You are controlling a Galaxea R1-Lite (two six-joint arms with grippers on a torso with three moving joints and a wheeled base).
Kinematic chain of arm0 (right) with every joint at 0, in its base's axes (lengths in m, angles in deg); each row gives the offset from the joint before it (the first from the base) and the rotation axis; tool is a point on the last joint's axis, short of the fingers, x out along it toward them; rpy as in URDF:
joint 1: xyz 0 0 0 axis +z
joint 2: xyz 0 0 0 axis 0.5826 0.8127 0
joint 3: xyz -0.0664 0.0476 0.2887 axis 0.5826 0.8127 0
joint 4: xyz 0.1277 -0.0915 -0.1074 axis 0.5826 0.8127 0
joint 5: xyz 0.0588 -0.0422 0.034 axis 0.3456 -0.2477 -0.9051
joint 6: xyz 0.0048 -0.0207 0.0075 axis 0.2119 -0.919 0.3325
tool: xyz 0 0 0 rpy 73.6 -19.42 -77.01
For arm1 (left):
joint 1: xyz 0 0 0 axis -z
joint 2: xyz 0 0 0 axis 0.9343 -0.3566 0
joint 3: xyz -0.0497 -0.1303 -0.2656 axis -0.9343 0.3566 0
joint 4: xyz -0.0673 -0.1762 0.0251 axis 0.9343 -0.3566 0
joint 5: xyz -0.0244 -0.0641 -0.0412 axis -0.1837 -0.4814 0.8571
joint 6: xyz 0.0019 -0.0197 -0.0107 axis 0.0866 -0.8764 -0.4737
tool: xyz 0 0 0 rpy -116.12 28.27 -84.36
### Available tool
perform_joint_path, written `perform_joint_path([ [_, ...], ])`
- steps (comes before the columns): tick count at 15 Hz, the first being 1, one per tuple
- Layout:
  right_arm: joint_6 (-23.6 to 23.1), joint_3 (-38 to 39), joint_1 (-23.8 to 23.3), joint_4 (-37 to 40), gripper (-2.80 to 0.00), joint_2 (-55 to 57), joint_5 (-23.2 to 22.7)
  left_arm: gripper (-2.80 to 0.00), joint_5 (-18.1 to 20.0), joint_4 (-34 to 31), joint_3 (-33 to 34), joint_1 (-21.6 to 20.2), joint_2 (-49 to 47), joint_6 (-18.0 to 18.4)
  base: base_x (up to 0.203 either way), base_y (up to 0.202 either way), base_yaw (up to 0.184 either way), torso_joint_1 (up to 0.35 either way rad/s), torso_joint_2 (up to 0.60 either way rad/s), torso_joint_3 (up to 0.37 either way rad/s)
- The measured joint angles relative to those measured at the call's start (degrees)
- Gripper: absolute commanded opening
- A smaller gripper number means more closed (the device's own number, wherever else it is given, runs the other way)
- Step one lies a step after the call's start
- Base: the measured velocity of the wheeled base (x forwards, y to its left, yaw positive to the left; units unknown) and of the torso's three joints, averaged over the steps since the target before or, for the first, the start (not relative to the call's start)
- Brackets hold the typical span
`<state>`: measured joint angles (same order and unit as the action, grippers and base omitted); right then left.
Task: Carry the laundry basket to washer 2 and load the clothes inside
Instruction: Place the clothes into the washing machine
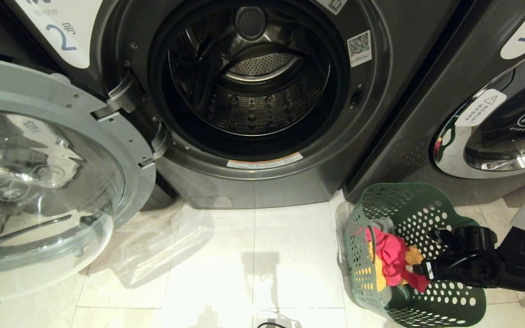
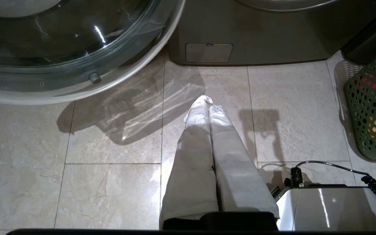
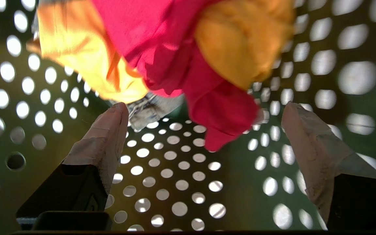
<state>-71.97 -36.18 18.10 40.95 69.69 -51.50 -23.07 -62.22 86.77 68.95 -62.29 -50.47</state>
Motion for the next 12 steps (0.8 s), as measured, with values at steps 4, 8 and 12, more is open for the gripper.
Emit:
perform_joint_path([
  [4, -3.01, -1.03, 0.82, -0.07, 0.0, 5.62, -4.03, -2.8, 0.0, 0.0, 0.0, -0.02, 0.0, 0.0, 0.0, 0.0, 0.0, 0.0, 0.0, 0.0],
  [8, -3.82, -4.08, 1.67, -0.39, 0.0, 10.5, -2.9, -2.8, 0.0, 0.02, 0.0, 0.01, 0.0, 0.0, 0.0, 0.0, 0.0, 0.0, 0.0, 0.0],
  [12, -3.35, -9.31, 1.92, -4.47, 0.0, 14.83, 4.36, -2.8, 0.0, 0.01, 0.0, 0.02, 0.0, 0.0, 0.0, 0.0, 0.0, 0.0, 0.0, 0.0],
])
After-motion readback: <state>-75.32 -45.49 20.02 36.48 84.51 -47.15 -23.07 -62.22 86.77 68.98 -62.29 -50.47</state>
